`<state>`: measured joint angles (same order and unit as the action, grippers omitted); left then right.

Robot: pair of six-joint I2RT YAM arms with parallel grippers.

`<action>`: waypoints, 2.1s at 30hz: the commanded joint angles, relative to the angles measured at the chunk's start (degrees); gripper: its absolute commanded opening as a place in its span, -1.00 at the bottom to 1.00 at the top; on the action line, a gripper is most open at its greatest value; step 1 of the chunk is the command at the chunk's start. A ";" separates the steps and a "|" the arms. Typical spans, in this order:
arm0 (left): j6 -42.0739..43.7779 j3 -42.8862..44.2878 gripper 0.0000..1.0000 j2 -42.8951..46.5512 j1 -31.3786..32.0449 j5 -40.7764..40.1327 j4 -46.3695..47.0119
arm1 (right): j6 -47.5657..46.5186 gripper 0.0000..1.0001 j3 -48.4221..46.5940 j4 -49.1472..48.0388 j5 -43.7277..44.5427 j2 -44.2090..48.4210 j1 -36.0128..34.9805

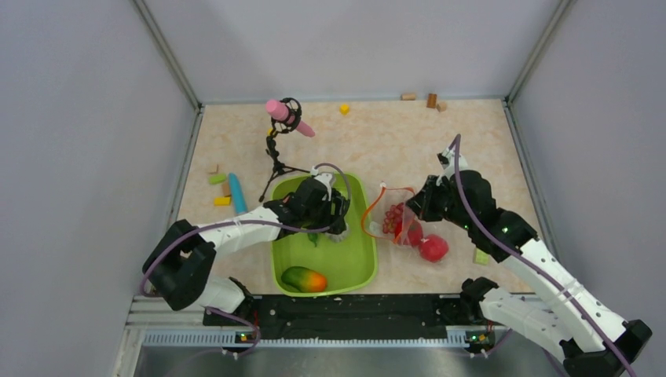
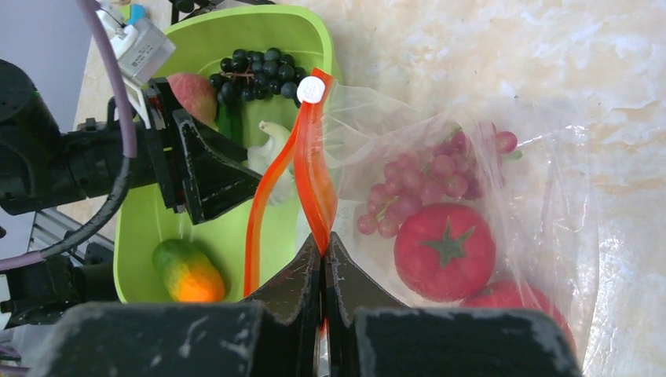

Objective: Place the food in the zip-top bag and seal the zipper
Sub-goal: Pick up the fake vegetable from the bin, then place the fake vegetable in the zipper food storage bag.

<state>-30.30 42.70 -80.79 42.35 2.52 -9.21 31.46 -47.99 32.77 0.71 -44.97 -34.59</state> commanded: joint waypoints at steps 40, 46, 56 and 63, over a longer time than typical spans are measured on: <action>-1.68 -1.24 -1.00 14.75 0.00 6.89 4.35 | -2.27 -1.00 0.59 -2.56 -2.32 2.27 0.40; 0.83 -1.73 -1.00 23.26 0.81 23.17 15.04 | -2.45 -1.00 0.87 -3.02 -2.50 3.77 0.40; 10.12 11.52 -1.00 10.48 12.96 12.35 3.73 | -0.73 -1.00 -0.15 -3.62 -4.11 4.24 0.40; 10.60 15.05 0.00 4.73 14.19 15.27 2.47 | 0.38 -1.00 -1.15 -3.68 -6.42 4.48 0.38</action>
<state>-21.61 55.51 -75.59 55.96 15.55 -6.37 30.68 -47.22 32.36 -4.08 -41.58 -34.59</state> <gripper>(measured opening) 0.345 0.005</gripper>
